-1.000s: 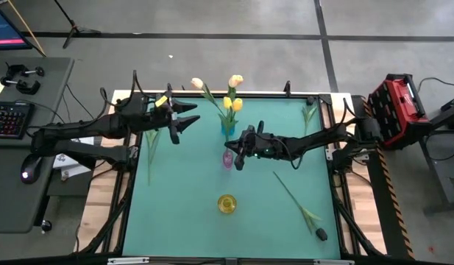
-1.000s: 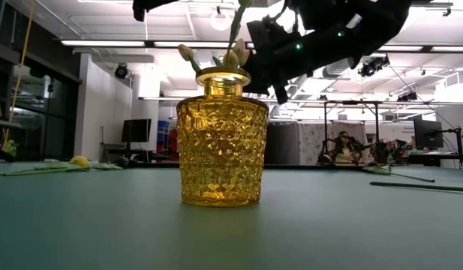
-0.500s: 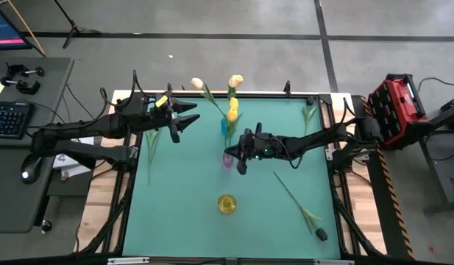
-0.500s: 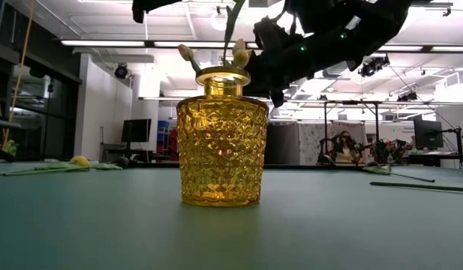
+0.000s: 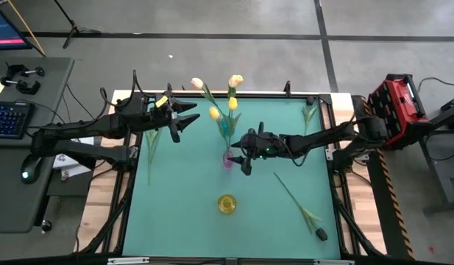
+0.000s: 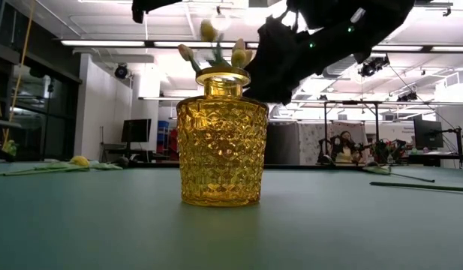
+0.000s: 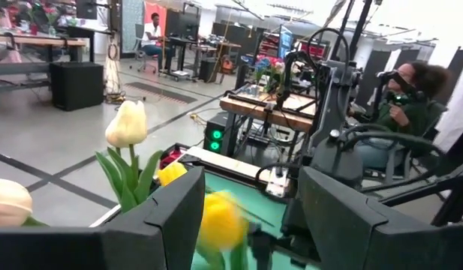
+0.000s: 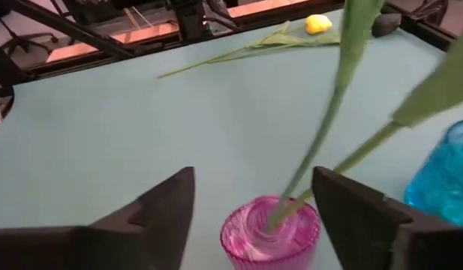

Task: Sort flowers into vase by color
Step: Put the right yellow flower into the purple vase, then put the top right black flower into the yellow vase

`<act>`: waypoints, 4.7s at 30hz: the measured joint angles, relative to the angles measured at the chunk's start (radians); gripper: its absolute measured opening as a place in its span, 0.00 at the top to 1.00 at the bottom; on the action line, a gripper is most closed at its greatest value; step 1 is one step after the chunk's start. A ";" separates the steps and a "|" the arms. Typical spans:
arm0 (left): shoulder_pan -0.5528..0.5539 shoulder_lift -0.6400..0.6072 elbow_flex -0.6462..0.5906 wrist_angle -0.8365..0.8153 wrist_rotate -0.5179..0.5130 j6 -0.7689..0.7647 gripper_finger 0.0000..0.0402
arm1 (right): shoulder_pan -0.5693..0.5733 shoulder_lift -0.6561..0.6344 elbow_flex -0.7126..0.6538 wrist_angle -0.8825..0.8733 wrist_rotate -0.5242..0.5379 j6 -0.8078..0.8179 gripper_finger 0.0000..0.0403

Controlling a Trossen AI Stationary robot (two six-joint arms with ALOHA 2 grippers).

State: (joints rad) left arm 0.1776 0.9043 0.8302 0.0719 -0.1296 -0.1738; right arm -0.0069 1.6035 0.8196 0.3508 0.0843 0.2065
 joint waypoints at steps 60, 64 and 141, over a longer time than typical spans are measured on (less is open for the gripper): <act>0.000 -0.054 0.000 0.000 -0.041 -0.010 0.50 | -0.935 -0.294 -0.205 -0.920 0.264 0.675 0.34; 0.000 -0.054 0.000 0.000 -0.042 -0.029 0.50 | -0.961 -0.294 -0.234 -0.842 0.211 0.663 0.34; -0.001 -0.054 0.000 0.004 -0.136 -0.149 0.50 | 0.273 0.201 0.032 1.067 -0.120 0.002 1.00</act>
State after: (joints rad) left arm 0.1764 0.8505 0.8299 0.0761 -0.2657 -0.3229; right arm 0.2657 1.8046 0.8514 1.4180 -0.0356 0.2083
